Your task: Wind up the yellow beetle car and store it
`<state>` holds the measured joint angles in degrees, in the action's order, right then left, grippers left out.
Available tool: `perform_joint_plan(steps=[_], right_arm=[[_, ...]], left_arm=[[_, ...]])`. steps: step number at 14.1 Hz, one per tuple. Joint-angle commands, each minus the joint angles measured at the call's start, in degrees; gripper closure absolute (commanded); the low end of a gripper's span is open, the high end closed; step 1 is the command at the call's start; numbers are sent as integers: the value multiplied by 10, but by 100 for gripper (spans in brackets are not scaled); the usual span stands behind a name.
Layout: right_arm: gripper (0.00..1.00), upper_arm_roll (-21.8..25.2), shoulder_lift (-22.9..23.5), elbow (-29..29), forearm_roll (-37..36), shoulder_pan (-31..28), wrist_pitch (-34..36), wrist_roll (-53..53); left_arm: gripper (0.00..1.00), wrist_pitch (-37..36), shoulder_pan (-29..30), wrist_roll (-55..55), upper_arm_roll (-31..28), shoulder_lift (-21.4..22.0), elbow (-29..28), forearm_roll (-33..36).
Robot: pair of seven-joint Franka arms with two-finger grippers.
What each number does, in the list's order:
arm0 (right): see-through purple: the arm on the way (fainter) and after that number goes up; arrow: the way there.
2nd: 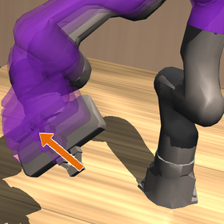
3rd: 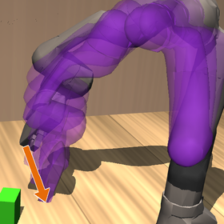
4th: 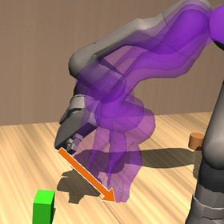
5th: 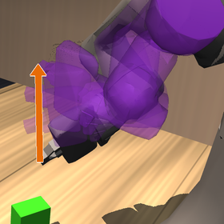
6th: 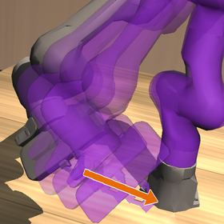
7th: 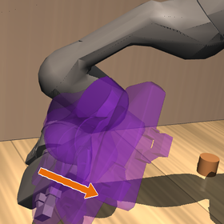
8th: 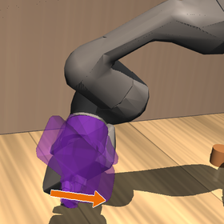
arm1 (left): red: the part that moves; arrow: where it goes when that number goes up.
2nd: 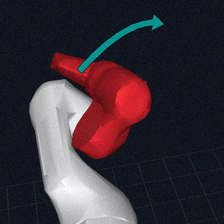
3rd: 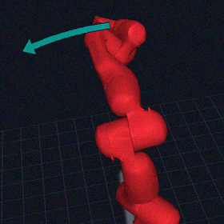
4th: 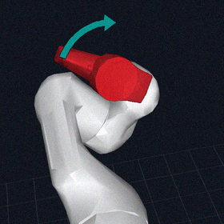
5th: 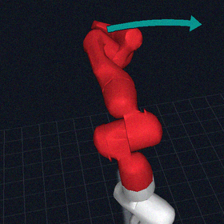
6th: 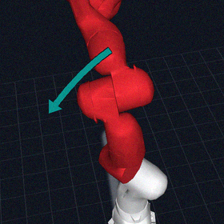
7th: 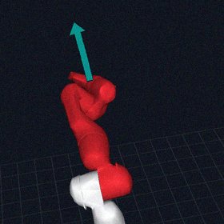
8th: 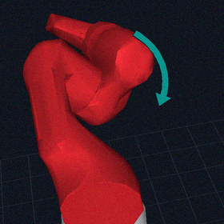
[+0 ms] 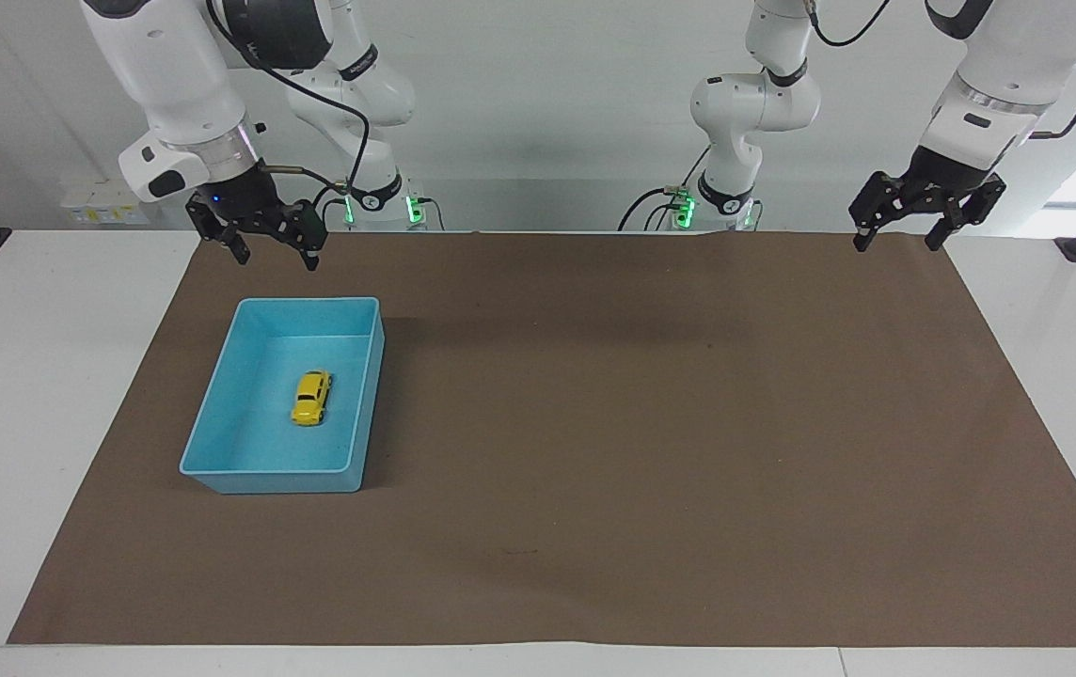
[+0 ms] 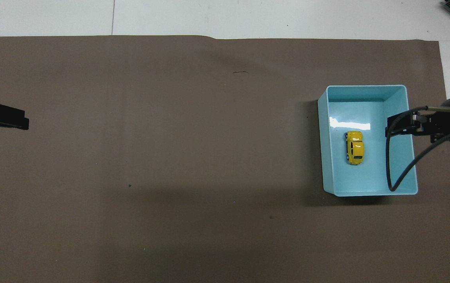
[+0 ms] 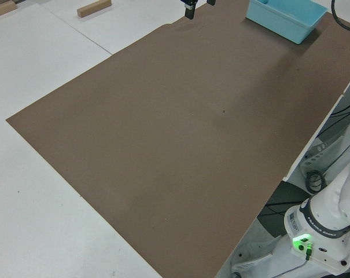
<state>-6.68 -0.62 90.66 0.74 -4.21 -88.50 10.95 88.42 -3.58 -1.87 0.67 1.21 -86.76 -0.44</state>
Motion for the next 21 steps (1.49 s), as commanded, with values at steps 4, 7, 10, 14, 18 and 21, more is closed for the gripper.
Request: perform_joint_plan(steps=[4, 7, 10, 14, 18, 21], right_arm=[[0, -3, 4, -9, 13, -7, 6, 0], [0, -2, 2, -7, 13, -7, 3, -3], [0, -4, 4, -14, -5, -1, 12, -5], [0, -6, 9, -53, -9, -6, 60, -26], [0, -2, 4, -51, 6, -8, 48, -23], [0, -1, 2, -49, 3, -8, 48, -24]], left_arm=[[0, -3, 8, 6, 4, 14, -14, -9], [0, -3, 8, 6, 4, 13, -14, -9], [0, -3, 8, 6, 4, 14, -15, -9], [0, -10, 8, 3, 4, 13, -13, -8], [0, -5, 8, -69, 5, 13, -13, -10], [0, -4, 7, -65, 6, 13, -13, -9]])
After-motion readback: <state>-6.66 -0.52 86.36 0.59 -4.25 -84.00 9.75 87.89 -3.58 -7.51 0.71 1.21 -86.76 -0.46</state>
